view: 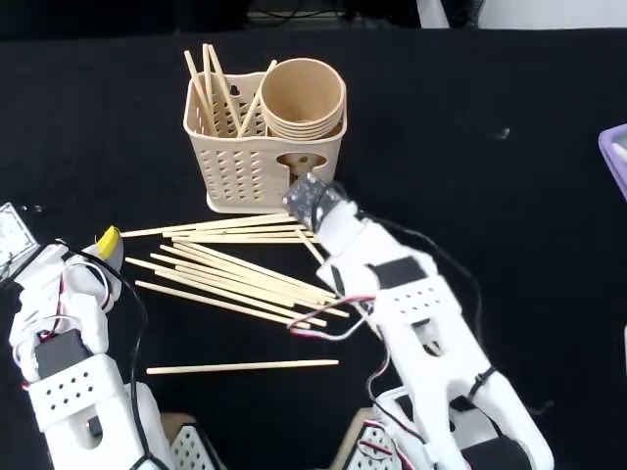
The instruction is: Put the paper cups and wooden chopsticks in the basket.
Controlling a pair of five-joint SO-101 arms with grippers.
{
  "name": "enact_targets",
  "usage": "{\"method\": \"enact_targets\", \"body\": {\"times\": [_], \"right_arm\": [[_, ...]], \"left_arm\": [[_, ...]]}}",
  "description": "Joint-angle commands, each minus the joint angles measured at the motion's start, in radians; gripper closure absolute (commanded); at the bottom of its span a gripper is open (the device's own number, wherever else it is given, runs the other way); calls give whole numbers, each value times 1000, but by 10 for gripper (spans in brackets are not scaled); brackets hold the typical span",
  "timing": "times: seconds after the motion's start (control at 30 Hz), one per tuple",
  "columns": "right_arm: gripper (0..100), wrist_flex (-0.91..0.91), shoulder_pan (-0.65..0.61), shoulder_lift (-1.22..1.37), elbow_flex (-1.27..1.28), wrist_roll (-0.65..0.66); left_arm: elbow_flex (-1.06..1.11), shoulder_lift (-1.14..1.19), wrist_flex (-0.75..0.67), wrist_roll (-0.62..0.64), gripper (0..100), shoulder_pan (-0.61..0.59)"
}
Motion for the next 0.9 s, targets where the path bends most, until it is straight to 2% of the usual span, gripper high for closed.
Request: {"method": "enact_targets", "body": {"times": [0.0,0.13,0.27,0.43,0.57,0.7,0.87], "right_arm": [[948,-61,-14,-16,19,-61],[833,-58,-14,5,25,-101],[840,-5,-14,15,18,-100],[837,221,-11,-36,-21,-92],[763,344,-9,-59,-16,-49],[747,311,-5,-58,24,-11],[747,155,0,-58,145,21]], "left_arm": [[-31,-15,-21,3,686,8],[-31,-15,-21,3,686,8],[-28,-15,-21,3,686,8],[-28,-15,-21,3,686,8],[-31,-15,-21,3,686,8],[-30,-15,-21,3,686,8],[-28,-15,-21,3,686,8]]}}
